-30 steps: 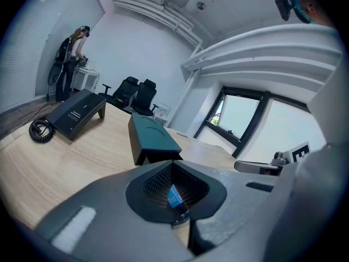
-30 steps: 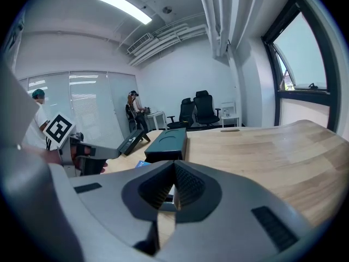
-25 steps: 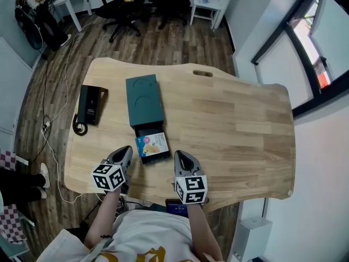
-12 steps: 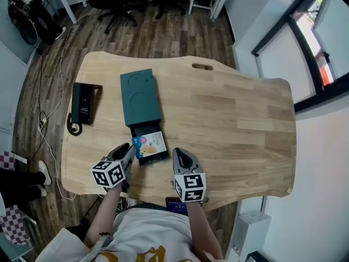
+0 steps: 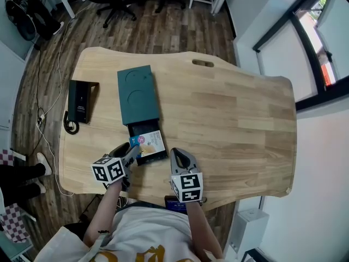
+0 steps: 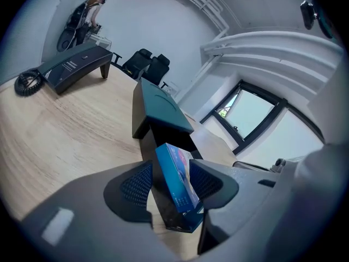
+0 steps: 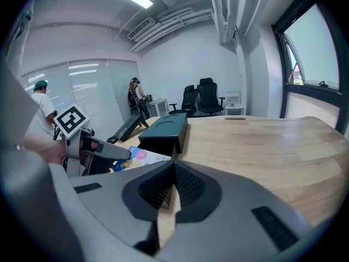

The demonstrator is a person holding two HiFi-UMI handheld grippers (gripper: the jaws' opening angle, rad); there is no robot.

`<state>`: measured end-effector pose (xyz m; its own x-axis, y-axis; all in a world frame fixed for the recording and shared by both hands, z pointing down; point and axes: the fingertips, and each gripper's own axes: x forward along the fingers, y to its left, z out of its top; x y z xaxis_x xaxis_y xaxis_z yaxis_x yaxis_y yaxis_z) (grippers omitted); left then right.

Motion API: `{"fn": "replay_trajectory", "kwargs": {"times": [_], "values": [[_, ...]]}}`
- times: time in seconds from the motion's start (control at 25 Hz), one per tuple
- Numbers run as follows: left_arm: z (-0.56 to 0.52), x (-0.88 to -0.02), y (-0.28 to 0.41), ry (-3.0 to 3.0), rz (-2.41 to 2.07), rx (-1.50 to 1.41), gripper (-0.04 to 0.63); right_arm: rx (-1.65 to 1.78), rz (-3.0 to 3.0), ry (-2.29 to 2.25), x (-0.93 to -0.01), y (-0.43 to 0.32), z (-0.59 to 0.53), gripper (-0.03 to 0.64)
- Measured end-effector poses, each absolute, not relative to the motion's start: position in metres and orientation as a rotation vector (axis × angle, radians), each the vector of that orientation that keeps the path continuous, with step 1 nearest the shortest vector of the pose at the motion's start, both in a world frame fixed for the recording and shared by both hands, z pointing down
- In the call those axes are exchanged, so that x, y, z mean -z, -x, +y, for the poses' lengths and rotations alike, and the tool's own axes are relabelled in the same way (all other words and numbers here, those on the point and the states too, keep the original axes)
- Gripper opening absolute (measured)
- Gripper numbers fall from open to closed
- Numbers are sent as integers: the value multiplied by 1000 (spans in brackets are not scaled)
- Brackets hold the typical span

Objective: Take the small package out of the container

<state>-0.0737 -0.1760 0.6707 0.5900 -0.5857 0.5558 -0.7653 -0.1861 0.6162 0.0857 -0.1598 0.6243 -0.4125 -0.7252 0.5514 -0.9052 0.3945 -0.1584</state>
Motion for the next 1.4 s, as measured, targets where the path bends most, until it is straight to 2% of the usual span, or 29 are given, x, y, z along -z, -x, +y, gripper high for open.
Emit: {"fn": "replay_trajectory", "kwargs": {"times": [0.64,0.8,1.04,1.4], "values": [[-168,-672,84,-1824,-1081,-201,193,-628,-2268,-1406,-624,-88,-158,3],[-166,-666,86,-1827,-1069,-164,143,-616,-2278,-1403,-619,-83,-156,3],[-163,-657,88,-1798,-1038,-68,111,-613,-2275,-1421,-616,-88,-150,3],[-165,-649,95,-1765,-1038,27,100,-608,-2280,-1441,-612,-92,-151,3]]}}
